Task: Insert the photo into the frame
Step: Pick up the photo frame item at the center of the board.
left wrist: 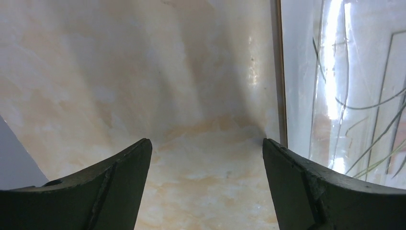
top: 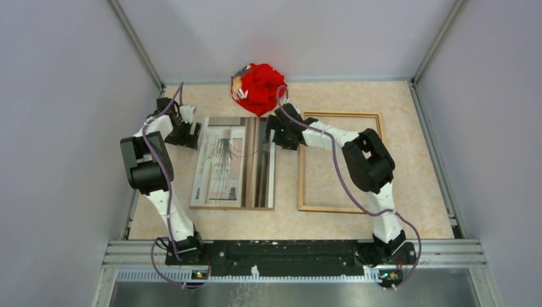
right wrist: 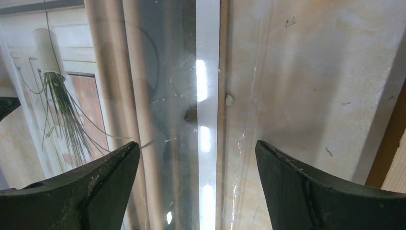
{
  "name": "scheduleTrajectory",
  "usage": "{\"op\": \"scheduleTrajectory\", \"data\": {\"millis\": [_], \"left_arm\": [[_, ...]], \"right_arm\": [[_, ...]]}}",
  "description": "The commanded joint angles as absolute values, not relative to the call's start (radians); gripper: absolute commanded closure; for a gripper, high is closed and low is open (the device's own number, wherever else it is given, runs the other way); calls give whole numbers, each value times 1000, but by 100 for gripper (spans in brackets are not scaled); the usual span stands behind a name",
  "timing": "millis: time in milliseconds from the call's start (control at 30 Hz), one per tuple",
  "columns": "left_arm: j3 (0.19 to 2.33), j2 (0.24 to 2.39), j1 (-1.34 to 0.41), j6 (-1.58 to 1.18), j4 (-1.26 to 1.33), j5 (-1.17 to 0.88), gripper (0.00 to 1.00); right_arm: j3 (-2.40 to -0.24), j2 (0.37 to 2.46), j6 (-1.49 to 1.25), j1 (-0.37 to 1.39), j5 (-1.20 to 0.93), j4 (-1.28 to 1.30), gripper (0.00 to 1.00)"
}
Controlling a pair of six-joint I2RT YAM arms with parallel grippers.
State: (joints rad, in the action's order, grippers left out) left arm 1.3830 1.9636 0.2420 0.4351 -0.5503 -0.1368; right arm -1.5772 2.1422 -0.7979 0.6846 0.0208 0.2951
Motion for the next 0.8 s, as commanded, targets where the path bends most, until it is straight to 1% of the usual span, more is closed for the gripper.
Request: {"op": "scheduleTrajectory", "data": {"millis": [0, 133, 400, 633, 767], "left_arm": [[1418, 2002, 229, 409, -540, -141, 8], [1371, 2006, 222, 402, -502, -198, 11], [1336, 2014, 198, 385, -480, -191, 13], [1307, 2017, 197, 388, -465, -180, 14], [1293, 2015, 198, 390, -458, -173, 14]], "right_arm": [[-1584, 2138, -848, 686, 25, 353, 9], [-1569, 2133, -887, 687, 22, 347, 8], [-1586, 2167, -965, 686, 3, 350, 8], [-1568, 2175, -1016, 685, -125, 243, 8], [-1512, 2142, -1046, 681, -207, 105, 8]]}}
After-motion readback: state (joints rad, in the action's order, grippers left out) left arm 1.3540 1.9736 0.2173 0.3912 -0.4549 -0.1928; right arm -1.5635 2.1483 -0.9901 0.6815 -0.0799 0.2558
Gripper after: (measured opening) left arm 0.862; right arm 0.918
